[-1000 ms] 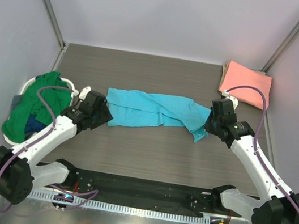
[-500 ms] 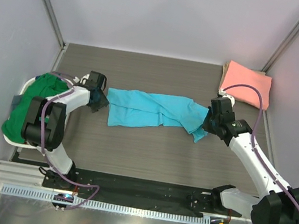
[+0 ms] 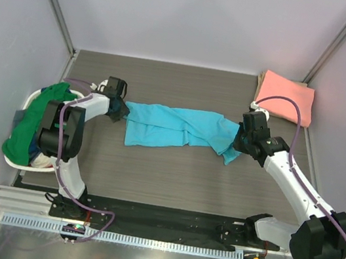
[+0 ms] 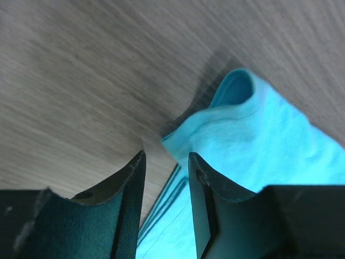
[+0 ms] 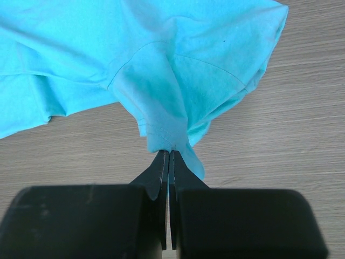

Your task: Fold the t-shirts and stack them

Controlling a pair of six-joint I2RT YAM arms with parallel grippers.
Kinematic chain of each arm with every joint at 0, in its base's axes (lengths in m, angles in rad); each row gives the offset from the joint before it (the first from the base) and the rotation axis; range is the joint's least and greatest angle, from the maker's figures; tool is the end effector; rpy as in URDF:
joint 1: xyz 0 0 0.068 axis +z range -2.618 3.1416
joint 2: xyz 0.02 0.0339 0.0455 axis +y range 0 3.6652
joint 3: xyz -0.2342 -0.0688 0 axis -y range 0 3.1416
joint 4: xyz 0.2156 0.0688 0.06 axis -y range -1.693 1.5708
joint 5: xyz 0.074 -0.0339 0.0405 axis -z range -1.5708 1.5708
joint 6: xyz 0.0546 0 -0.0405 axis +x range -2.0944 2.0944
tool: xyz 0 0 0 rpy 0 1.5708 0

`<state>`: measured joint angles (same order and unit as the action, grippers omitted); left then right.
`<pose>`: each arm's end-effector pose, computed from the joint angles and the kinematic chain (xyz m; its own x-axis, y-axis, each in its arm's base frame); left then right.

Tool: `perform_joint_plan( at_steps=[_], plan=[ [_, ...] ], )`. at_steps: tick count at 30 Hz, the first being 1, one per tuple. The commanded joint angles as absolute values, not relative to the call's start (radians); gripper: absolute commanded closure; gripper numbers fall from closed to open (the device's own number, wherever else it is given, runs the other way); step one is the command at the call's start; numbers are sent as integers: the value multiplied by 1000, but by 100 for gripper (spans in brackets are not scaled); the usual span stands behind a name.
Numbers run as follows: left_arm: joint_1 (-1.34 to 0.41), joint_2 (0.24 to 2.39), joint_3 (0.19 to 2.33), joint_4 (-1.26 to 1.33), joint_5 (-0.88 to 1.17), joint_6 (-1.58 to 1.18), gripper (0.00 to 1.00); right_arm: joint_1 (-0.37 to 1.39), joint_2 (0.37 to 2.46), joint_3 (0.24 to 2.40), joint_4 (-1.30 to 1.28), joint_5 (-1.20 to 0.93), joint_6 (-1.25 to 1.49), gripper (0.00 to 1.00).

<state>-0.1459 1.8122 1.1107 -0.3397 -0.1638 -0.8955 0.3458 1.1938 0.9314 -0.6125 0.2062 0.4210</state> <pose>0.3416 -0.0412 0.1372 -0.5821 -0.6928 -0.4256 -0.6277 0.7156 -0.3063 0.2289 0.0706 0.2355 -0.7441 0.1571 -0.6493 0.1050 0.9874 0.1186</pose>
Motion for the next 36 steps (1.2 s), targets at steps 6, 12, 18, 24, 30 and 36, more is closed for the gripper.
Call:
perform_joint_plan(
  at_steps=[6,12,18,24,30,36],
  plan=[
    [-132,1865,1147,-282,-160,-914,65,344,1195,936,-572,201,410,99],
    [-127,1876,1146,-275,-152,-917,79,344,1204,934,-571,193,410,99],
    [-123,1885,1149,-255,-138,-919,100,344,1209,931,-565,195,410,99],
    [-121,1786,1138,-267,-112,-894,100,342,1189,939,-565,207,413,99],
    [-123,1504,1129,-362,-112,-867,100,344,1056,1003,-601,258,445,99],
    [-123,1205,1173,-481,-94,-842,100,344,887,1123,-647,275,427,99]
  ],
)
